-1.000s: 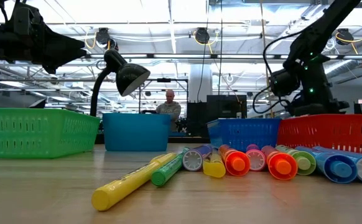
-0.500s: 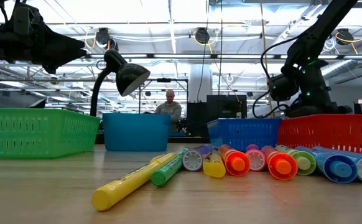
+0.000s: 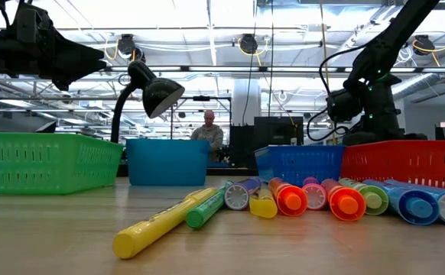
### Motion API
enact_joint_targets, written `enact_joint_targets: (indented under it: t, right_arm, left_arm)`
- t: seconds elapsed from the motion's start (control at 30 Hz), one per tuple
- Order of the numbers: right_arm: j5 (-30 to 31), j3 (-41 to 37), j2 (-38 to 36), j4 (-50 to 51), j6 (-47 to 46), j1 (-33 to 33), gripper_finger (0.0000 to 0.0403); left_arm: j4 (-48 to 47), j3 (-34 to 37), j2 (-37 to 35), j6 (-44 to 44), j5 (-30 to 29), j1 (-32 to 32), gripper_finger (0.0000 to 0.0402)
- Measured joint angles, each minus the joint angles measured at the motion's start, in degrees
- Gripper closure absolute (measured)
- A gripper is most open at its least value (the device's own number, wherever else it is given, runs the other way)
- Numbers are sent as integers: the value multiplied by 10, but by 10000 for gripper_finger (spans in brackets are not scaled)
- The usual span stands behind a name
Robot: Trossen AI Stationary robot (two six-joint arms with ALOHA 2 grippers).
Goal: Pick & Place Markers
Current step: Put the pink highlighter pen into the red bin
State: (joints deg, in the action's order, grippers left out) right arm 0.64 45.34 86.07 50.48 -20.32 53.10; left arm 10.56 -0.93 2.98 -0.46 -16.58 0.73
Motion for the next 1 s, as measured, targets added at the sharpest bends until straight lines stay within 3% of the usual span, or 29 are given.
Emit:
enact_joint_targets:
  t: [0.27, 0.6, 0.8, 1.0]
  right_arm:
    - [-4, -23, -2, -4, 16, 0, 288]
    - [-7, -72, -2, -38, 54, 0, 382]
    - [-8, -73, -20, -58, 65, 0, 385]
    - [-12, -69, -104, -78, 76, 0, 380]
  left_arm:
    - [0, 0, 0, 0, 0, 0, 217]
    - [0, 0, 0, 0, 0, 0, 218]
    - [0, 0, 0, 0, 0, 0, 217]
    - [0, 0, 0, 0, 0, 0, 217]
